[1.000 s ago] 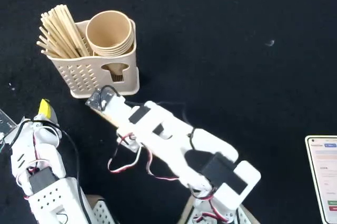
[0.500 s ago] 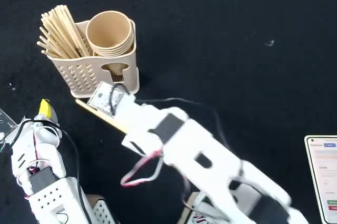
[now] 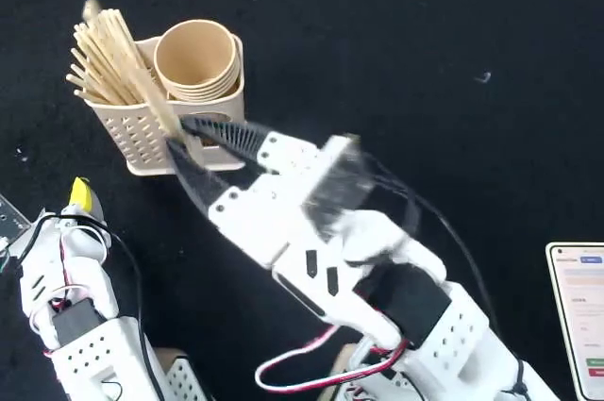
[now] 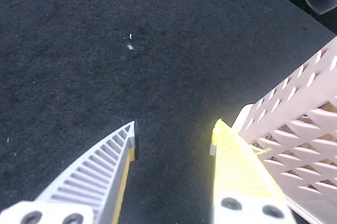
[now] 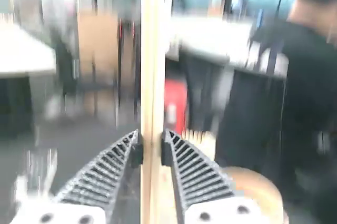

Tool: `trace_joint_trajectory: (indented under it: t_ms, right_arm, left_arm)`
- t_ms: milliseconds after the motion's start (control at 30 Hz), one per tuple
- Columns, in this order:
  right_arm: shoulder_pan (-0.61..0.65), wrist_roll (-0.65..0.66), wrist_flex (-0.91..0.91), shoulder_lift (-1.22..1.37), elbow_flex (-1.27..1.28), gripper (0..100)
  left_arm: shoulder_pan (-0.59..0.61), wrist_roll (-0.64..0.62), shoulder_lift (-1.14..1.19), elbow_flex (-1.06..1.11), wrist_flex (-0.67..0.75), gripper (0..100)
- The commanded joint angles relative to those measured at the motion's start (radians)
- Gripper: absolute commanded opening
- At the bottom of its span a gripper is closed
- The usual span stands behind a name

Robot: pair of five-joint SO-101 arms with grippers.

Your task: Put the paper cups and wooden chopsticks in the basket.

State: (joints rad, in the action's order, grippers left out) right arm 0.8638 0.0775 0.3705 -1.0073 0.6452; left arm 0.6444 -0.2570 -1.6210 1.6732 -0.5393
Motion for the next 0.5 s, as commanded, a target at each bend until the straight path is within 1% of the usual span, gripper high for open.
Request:
trace_joint_trajectory:
  t_ms: [0,133,200,267,400,467]
  right_arm:
    - [0.009,-0.018,-0.296,0.097,-0.021,1.1]
    - [0.008,-0.011,-0.522,0.303,-0.067,1.1]
    - [0.006,-0.011,-0.601,0.418,-0.119,1.1]
    - [0.006,-0.009,-0.638,0.530,-0.186,1.1]
    - [0.005,-0.009,-0.644,0.740,-0.346,1.1]
    - [-0.015,-0.009,-0.644,0.839,-0.420,1.1]
  left_arm:
    - [-0.005,0.011,-0.012,-0.019,0.003,23]
    - [-0.008,0.011,-0.012,-0.018,0.003,23]
    - [-0.008,0.011,-0.012,-0.018,0.003,23]
    - [-0.008,0.011,-0.012,-0.016,0.003,23]
    - [-0.005,0.011,-0.012,-0.016,0.003,23]
    - [-0.004,0.011,-0.012,-0.016,0.002,23]
